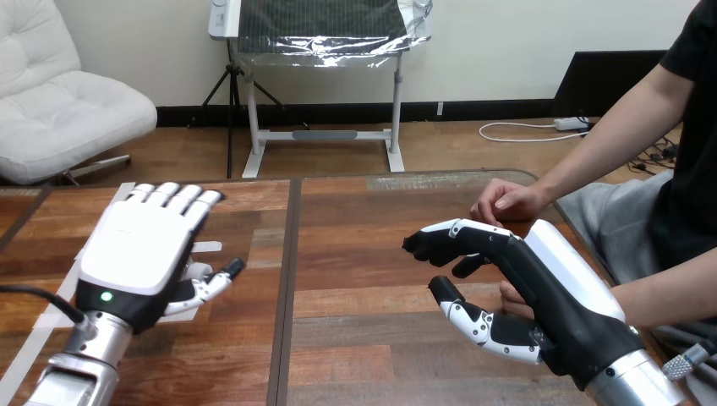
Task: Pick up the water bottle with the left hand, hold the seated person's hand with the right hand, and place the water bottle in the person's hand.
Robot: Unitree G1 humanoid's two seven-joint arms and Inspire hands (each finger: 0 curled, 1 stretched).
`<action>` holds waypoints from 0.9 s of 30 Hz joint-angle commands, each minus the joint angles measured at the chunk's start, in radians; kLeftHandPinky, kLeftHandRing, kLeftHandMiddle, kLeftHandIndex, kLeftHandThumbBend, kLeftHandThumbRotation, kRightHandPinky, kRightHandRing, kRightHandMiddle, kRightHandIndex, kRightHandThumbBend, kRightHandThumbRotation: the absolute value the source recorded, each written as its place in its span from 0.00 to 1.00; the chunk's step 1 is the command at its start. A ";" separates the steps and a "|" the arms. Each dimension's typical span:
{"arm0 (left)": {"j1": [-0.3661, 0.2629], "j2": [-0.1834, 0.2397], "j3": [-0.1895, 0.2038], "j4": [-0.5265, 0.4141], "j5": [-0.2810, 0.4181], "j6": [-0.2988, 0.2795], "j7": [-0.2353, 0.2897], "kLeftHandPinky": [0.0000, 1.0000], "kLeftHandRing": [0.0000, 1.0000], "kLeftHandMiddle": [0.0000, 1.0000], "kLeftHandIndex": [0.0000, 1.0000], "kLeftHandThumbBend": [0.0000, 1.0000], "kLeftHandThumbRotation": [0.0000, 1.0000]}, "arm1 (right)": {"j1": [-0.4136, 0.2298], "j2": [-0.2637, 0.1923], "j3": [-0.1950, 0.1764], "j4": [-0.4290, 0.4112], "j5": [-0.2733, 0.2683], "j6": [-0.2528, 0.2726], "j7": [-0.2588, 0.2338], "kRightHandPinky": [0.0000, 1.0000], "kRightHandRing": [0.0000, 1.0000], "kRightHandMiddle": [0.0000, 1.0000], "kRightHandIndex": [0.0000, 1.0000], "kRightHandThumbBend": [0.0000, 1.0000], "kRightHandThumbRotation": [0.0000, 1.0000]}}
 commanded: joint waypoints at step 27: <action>-0.215 -0.117 0.067 0.276 -0.190 0.065 -0.388 1.00 1.00 1.00 1.00 0.54 1.00 | -0.053 -0.014 -0.006 -0.014 0.006 -0.001 0.006 0.68 0.75 0.75 0.71 0.22 0.00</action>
